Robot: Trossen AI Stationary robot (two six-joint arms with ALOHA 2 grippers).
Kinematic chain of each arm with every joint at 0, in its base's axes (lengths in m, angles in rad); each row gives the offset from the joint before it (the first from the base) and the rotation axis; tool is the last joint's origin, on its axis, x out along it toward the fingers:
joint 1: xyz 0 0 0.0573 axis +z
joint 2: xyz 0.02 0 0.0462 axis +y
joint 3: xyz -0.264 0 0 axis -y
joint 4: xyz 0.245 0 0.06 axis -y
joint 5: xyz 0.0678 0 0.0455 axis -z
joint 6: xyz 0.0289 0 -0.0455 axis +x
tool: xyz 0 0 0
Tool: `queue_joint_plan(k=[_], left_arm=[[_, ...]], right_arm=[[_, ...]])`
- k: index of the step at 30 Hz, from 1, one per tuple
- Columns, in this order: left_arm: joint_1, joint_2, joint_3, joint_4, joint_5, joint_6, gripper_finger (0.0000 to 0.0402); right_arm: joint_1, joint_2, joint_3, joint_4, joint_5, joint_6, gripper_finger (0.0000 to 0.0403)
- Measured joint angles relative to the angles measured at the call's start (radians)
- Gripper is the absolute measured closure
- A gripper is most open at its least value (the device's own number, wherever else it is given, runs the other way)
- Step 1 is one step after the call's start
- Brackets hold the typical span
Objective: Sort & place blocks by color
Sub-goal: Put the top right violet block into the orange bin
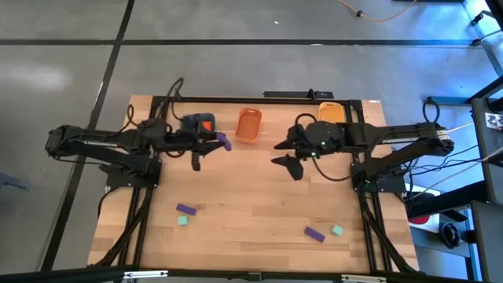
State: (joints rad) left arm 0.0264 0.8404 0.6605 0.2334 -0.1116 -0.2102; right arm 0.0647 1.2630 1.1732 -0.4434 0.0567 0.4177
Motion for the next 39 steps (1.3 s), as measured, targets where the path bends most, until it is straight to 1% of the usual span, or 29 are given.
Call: queue_joint_plan(k=[3,6,9,13,15,16,24,34,39], left_arm=[[-0.004,-0.051,-0.064,0.018,-0.024,-0.045,0.0303],[-0.013,-0.092,-0.131,0.063,-0.036,-0.080,0.0303],[-0.022,-0.115,-0.179,0.100,-0.036,-0.104,0.0304],[-0.023,-0.115,-0.195,0.117,-0.050,-0.122,0.0304],[-0.023,-0.115,-0.195,0.122,-0.059,-0.122,0.0304],[-0.023,-0.115,-0.195,0.124,-0.060,-0.122,0.0304],[-0.023,-0.114,-0.195,0.125,-0.063,-0.122,0.0304],[-0.023,-0.114,-0.194,0.124,-0.051,-0.121,0.0304],[-0.023,-0.114,-0.194,0.124,-0.034,-0.121,0.0305]], right_arm=[[0.009,-0.058,-0.083,0.018,0.002,0.048,0.0140],[0.016,-0.111,-0.187,0.130,0.004,0.101,0.0140],[0.022,-0.145,-0.293,0.389,0.012,0.126,0.0140],[0.022,-0.148,-0.408,0.746,0.022,0.127,0.0140],[0.022,-0.142,-0.437,0.868,0.028,0.127,0.0140],[0.022,-0.141,-0.446,0.897,0.029,0.129,0.0140],[0.022,-0.141,-0.454,0.911,0.029,0.121,0.0140],[0.022,-0.141,-0.454,0.911,0.021,-0.059,0.0140],[0.022,-0.141,-0.454,0.911,0.021,-0.063,0.0140]])
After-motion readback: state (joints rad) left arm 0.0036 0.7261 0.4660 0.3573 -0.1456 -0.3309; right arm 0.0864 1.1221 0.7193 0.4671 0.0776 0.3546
